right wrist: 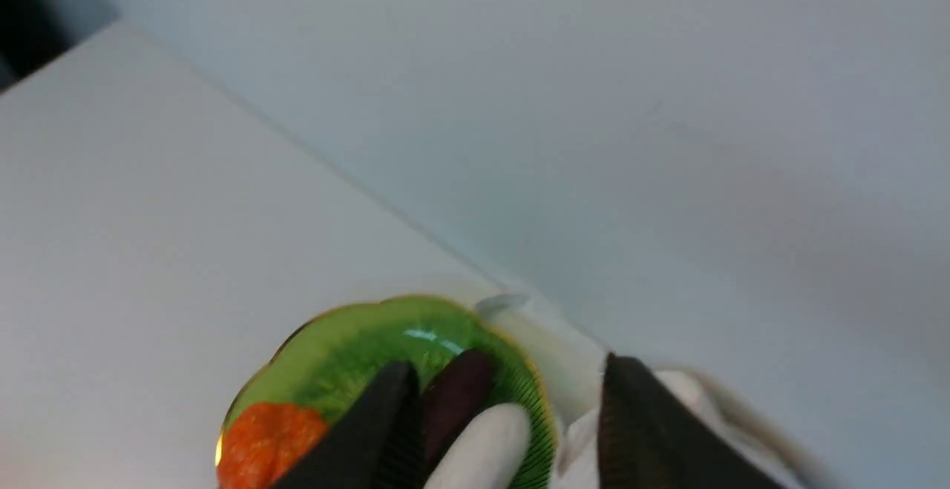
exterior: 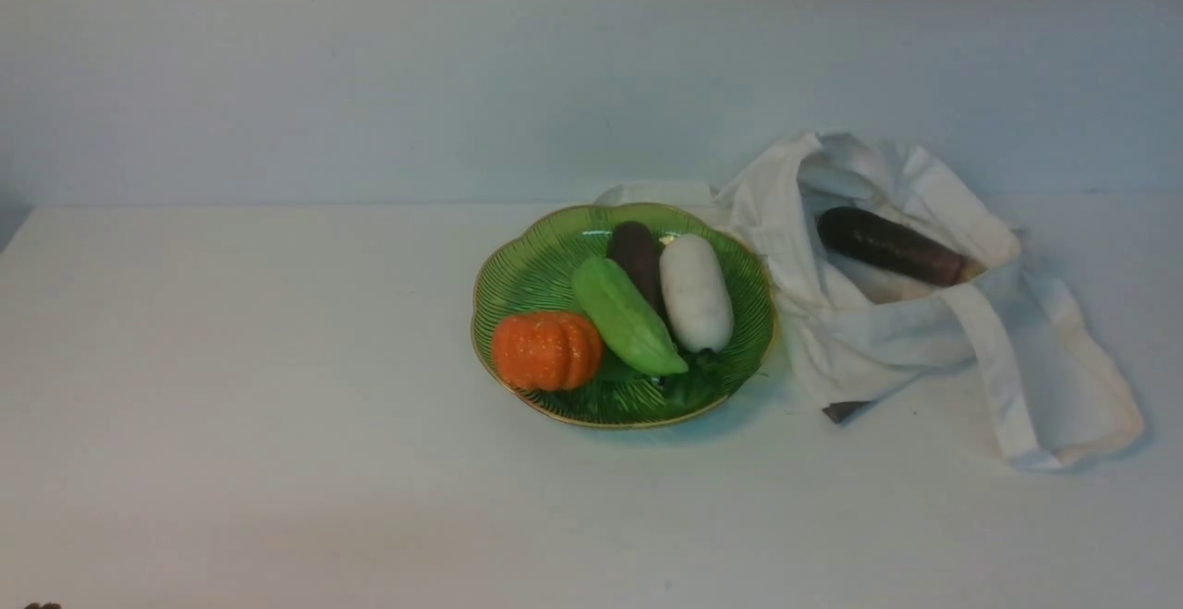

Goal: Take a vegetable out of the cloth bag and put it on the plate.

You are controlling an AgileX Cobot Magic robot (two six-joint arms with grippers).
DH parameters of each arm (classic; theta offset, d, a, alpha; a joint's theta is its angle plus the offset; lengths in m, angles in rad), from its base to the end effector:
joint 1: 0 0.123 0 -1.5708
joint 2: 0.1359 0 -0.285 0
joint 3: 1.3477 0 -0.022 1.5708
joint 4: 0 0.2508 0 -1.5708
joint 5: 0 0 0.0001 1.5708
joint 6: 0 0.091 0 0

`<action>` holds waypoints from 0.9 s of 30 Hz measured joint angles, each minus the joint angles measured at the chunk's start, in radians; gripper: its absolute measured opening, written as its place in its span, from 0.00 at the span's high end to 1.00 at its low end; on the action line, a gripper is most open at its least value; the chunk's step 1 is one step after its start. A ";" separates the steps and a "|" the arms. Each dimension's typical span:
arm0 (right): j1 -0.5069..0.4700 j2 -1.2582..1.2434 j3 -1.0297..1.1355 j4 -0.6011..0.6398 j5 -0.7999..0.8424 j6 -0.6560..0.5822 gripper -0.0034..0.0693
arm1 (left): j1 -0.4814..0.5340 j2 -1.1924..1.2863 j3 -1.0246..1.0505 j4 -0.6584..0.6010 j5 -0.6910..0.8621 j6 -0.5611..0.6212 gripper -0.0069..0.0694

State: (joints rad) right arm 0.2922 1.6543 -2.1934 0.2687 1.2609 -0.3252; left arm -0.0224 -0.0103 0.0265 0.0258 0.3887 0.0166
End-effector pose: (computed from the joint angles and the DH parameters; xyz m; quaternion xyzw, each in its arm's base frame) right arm 0.3034 0.1153 0.5145 -0.2888 0.8362 0.1249 0.4492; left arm 0.0523 -0.0003 0.1699 0.0226 0.8097 0.0093 0.5863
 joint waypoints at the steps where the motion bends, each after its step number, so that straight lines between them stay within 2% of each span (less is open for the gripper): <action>1: -0.001 -0.055 -0.003 -0.042 0.008 0.015 0.69 | 0.000 0.000 0.000 0.000 0.000 0.000 0.92; 2: -0.001 -0.096 -0.004 -0.069 0.013 0.026 0.76 | 0.000 0.000 0.000 0.000 0.000 0.000 0.92; 3: -0.001 -0.104 -0.004 -0.074 0.015 0.030 0.77 | 0.000 0.000 0.000 0.000 0.000 0.000 0.92; 4: -0.001 -0.183 -0.004 -0.122 0.019 0.057 0.88 | 0.000 0.000 0.000 0.000 0.000 0.000 0.92; 7: -0.001 -0.291 0.014 -0.189 0.020 0.106 0.95 | 0.000 0.000 0.000 0.000 0.000 0.000 0.92; 12: -0.001 -0.574 0.191 -0.269 0.021 0.138 0.97 | 0.000 0.000 0.000 0.000 0.000 0.000 0.92; 18: -0.001 -0.812 0.393 -0.290 0.023 0.138 0.97 | 0.000 0.000 0.000 0.000 0.000 0.000 0.92; 20: -0.001 -0.957 0.570 -0.292 0.001 0.140 0.97 | 0.000 0.000 0.000 0.000 0.000 0.000 0.92; 25: -0.001 -1.212 1.000 -0.254 -0.321 0.141 0.97 | 0.000 0.000 0.000 0.000 0.000 0.000 0.92; 27: -0.001 -1.242 1.105 -0.235 -0.403 0.141 0.97 | 0.000 0.000 0.000 0.000 0.000 0.000 0.92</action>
State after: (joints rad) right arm 0.2911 0.4123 -1.0886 0.0332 0.8575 -0.1846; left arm -0.0224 -0.0103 0.0265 0.0258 0.3887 0.0166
